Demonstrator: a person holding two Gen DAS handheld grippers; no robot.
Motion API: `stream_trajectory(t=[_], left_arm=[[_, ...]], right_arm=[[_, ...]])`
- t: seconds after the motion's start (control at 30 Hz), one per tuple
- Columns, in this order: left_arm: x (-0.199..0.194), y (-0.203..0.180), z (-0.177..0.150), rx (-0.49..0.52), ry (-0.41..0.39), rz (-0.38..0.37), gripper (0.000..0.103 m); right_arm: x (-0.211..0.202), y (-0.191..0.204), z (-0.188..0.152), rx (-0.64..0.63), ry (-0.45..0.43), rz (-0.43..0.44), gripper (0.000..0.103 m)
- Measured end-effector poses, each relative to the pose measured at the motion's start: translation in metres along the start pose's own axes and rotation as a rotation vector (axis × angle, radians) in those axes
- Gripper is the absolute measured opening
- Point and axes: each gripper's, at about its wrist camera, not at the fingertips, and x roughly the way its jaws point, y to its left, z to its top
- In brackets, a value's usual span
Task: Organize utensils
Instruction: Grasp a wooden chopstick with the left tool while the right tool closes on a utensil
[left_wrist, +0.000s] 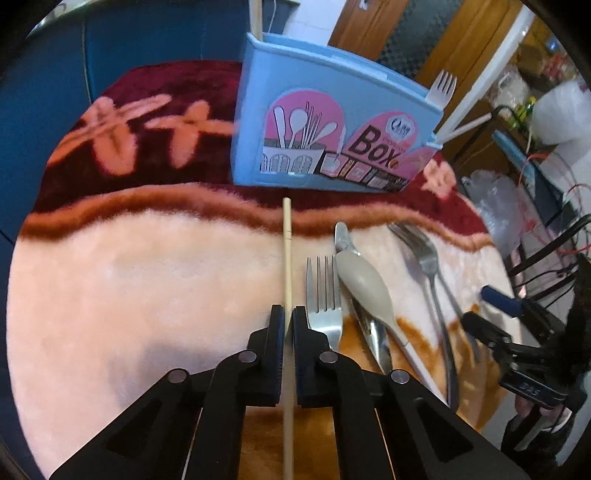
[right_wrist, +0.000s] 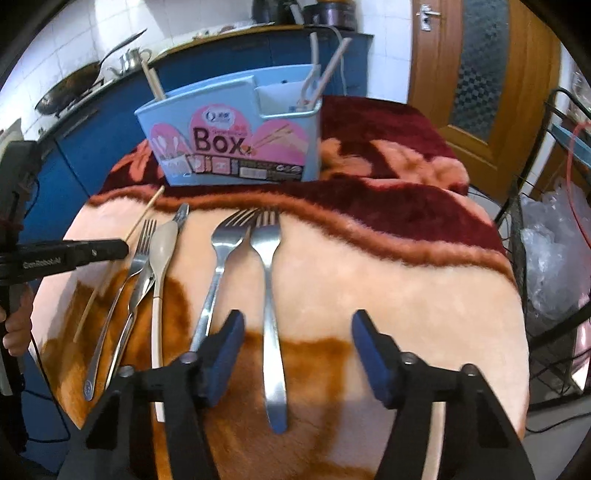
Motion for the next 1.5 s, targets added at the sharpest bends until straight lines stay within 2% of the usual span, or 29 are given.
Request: stream_trajectory(t=[0.1, 0.33, 0.47, 0.7, 0.83, 0.93, 1.07, 1.17, 1.33, 1.5], left_arm=[[-0.007, -0.001, -0.001, -0.011, -0.057, -0.02, 0.005], [-0.032, 0.002, 0.0, -0.017, -0.199, -0.036, 0.004], [-0.041, 0.002, -0.001, -0.012, -0.261, -0.044, 0.004], [-0.053, 0.002, -0.006, 0.0, -0.317, -0.07, 0.004], [-0.057, 0.003, -0.006, 0.0, -0.338, -0.082, 0.004], [-0.058, 0.005, -0.006, -0.004, -0.348, -0.085, 0.004], [-0.058, 0.006, -0.004, -0.015, -0.359, -0.085, 0.004], [-0.061, 0.005, -0.003, -0.016, -0.379, -0.088, 0.004], [-0.068, 0.002, 0.003, -0.018, -0.44, -0.086, 0.004], [-0.075, -0.005, 0.014, -0.011, -0.51, -0.077, 0.004]], right_arm=[[0.001, 0.004, 0.007, -0.004, 0.01, 0.025, 0.047], [0.0, 0.014, 0.026, 0.037, 0.016, 0.129, 0.042], [0.01, 0.02, 0.033, 0.048, 0.036, 0.179, 0.034], [0.032, 0.018, 0.045, 0.094, 0.079, 0.235, 0.027], [0.038, 0.014, 0.049, 0.13, 0.075, 0.312, 0.023], [0.04, 0.011, 0.049, 0.148, 0.063, 0.366, 0.009], [0.031, 0.014, 0.047, 0.135, 0.004, 0.372, 0.005], [0.014, 0.015, 0.044, 0.124, -0.074, 0.364, 0.005], [-0.024, 0.019, 0.042, 0.089, -0.267, 0.303, 0.005], [-0.05, 0.021, 0.045, 0.074, -0.392, 0.253, 0.004]])
